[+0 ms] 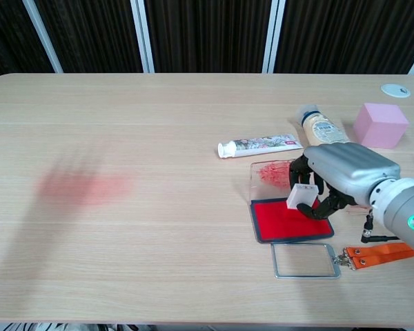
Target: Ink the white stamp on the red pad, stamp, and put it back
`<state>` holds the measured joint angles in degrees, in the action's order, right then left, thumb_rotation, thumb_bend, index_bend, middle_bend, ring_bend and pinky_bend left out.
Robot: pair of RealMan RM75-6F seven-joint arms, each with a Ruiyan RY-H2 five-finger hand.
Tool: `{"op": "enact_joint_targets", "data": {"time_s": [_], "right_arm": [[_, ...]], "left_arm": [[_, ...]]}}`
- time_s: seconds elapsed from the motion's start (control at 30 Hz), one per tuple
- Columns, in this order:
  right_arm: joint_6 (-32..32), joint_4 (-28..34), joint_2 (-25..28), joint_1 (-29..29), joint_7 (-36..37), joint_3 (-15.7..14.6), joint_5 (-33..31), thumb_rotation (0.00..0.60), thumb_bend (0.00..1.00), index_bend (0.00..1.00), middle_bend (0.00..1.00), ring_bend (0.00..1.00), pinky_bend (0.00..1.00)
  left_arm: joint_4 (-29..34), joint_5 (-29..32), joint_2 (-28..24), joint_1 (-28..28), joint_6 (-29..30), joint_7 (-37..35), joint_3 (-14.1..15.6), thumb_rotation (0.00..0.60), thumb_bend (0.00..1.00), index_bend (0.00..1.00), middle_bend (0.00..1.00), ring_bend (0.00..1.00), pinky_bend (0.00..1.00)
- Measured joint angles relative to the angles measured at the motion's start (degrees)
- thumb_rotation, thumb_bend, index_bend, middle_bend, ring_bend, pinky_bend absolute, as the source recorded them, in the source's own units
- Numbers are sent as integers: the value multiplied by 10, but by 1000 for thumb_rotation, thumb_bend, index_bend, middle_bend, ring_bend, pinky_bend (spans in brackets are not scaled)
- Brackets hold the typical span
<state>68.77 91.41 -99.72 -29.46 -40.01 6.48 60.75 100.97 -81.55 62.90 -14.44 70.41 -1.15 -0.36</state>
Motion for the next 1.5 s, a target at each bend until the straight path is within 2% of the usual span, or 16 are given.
{"op": "enact_joint_targets", "data": {"time_s": [0.33, 0.5, 0.67, 1.03, 1.5], "right_arm": [[16, 38, 63, 8, 10, 1, 20, 600, 612, 754, 653, 506, 465], [14, 33, 103, 19, 44, -6, 35, 600, 612, 754, 649, 506, 465], [10, 17, 119, 30, 81, -9, 37, 600, 608, 754, 632, 492, 465], [-17, -54, 95, 38, 147, -13, 39, 600, 571, 754, 612, 476, 464], [-37, -112, 57, 40, 178, -6, 33, 600, 523, 753, 584, 453, 465]], "left_arm": [[-1, -1, 1, 2, 5, 3, 0, 600, 12, 0, 0, 0, 0], [-2, -7, 3, 4, 9, 7, 2, 600, 12, 0, 0, 0, 0], [-2, -6, 6, 6, 11, 15, 3, 600, 11, 0, 0, 0, 0], [0, 1, 11, 9, 14, 25, 3, 600, 12, 0, 0, 0, 0], [1, 4, 10, 7, 8, 25, 3, 600, 11, 0, 0, 0, 0]]}}
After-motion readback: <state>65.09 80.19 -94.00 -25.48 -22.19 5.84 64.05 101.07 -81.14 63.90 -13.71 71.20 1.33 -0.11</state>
